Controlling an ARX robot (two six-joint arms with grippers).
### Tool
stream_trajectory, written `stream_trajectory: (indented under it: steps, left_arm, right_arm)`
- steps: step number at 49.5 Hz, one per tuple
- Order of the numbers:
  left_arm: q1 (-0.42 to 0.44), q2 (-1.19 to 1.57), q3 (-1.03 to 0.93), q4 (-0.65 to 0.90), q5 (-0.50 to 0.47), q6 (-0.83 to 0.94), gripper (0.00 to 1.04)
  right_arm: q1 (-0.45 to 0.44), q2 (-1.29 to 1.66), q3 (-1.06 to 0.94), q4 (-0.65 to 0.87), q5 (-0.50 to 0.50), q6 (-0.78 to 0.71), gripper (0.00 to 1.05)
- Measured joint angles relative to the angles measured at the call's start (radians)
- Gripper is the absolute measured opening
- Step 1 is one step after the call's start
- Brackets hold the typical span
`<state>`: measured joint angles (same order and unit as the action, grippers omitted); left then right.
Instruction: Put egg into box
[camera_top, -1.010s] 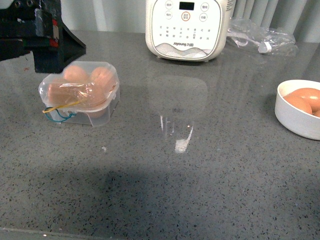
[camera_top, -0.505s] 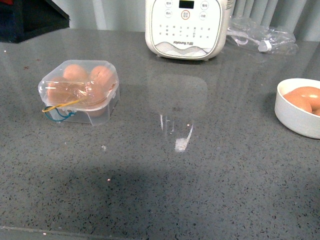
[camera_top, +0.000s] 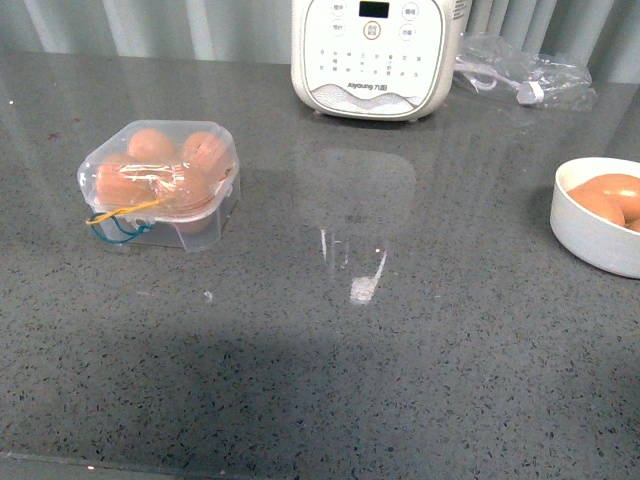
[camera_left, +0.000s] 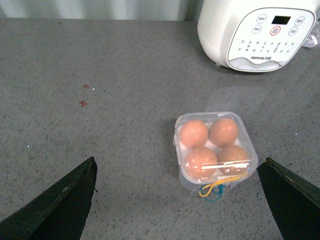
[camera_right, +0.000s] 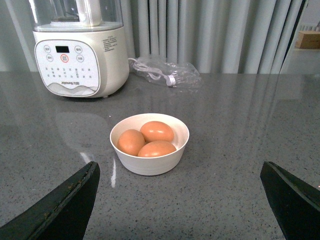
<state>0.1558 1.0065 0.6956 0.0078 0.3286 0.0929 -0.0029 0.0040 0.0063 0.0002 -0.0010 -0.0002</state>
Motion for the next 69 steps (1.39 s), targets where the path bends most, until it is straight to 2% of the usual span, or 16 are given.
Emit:
stream_trajectory:
  steps: [16,20,22,27,30,37,43,49,61,66,69]
  left_arm:
    - [0.239,-0.106,-0.069,-0.09,0.155,0.063,0.98]
    - [0.268,-0.113,-0.079,-0.087,0.159,0.063,0.98]
    - [0.266,-0.126,-0.113,-0.005,0.122,0.035,0.93]
    - [0.226,-0.187,-0.258,0.289,0.032,-0.035,0.77]
    - [0.195,-0.224,-0.318,0.373,0.006,-0.054,0.68]
    - [0.133,-0.296,-0.398,0.408,-0.048,-0.075,0.48]
    - [0.069,-0.364,-0.478,0.408,-0.115,-0.084,0.24]
    - [0.033,-0.412,-0.518,0.405,-0.15,-0.089,0.06]
    - [-0.041,-0.524,-0.591,0.367,-0.219,-0.094,0.04]
    - [-0.118,-0.565,-0.61,0.344,-0.318,-0.094,0.04]
    - [-0.14,-0.586,-0.618,0.333,-0.327,-0.095,0.04]
  right_arm:
    - [0.0,0.0,0.0,0.0,0.0,0.0,0.97]
    - [0.0,0.0,0.0,0.0,0.0,0.0,0.97]
    - [0.0,0.0,0.0,0.0,0.0,0.0,0.97]
    - [0.0,0.0,0.0,0.0,0.0,0.0,0.97]
    - [0.0,0.0,0.0,0.0,0.0,0.0,0.97]
    - [0.0,0.0,0.0,0.0,0.0,0.0,0.97]
    - [0.0,0.0,0.0,0.0,0.0,0.0,0.97]
    - [0.0,0.0,0.0,0.0,0.0,0.0,0.97]
    - [0.0,0.0,0.0,0.0,0.0,0.0,0.97]
    - [0.0,0.0,0.0,0.0,0.0,0.0,0.97]
    - [0.0,0.0,0.0,0.0,0.0,0.0,0.97]
